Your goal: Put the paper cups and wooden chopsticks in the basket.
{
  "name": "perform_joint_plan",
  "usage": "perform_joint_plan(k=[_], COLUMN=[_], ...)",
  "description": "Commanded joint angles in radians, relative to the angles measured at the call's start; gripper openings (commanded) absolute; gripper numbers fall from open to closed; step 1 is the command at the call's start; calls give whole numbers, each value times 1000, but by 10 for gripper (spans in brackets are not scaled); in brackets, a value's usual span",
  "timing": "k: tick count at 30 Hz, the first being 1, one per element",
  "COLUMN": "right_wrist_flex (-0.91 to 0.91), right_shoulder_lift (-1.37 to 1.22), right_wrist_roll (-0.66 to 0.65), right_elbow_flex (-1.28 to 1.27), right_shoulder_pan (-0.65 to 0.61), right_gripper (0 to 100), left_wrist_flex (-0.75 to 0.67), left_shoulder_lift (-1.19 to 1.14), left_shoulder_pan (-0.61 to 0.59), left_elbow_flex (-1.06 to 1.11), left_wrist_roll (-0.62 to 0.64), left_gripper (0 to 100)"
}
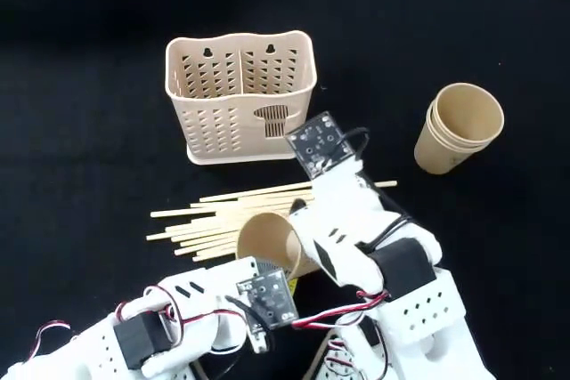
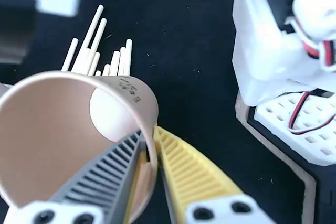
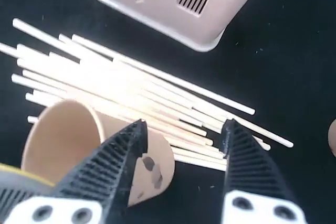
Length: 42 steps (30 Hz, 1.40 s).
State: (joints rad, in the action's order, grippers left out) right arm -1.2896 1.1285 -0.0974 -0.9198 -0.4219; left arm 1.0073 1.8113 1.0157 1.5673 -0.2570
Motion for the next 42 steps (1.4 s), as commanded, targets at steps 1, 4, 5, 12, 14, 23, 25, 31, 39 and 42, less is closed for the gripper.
perform_joint_plan(k=[1, 4, 5, 12, 14, 23, 25, 31, 39, 42], right_wrist_flex=[29, 25, 21, -40, -38, -46, -63, -104, -115, -103], right_shoulder_lift=[4, 4, 4, 5, 5, 12, 12, 12, 5, 4], right_wrist_roll=[54, 66, 66, 60, 60, 58, 58, 54, 15, 11], right_elbow_flex=[48, 48, 50, 88, 88, 102, 124, 148, 154, 108], right_shoulder_pan=[-14, -14, -14, -91, -124, -132, -135, -158, -161, -157], right_gripper=[243, 243, 243, 243, 243, 243, 243, 243, 243, 243], left_wrist_flex=[-17, -21, -23, -54, -92, -118, -123, -166, -167, -166], left_shoulder_lift=[6, 6, 6, 6, 6, 8, 8, 8, 8, 8], left_shoulder_pan=[19, 22, 18, 13, 12, -93, -102, -104, -111, -108], left_elbow_flex=[-39, -68, -71, -36, -12, 12, 12, 33, 33, 24], left_wrist_roll=[-38, -78, -87, -109, -109, -107, -107, -109, -109, -104], left_gripper=[43, 43, 43, 43, 43, 43, 43, 36, 30, 30])
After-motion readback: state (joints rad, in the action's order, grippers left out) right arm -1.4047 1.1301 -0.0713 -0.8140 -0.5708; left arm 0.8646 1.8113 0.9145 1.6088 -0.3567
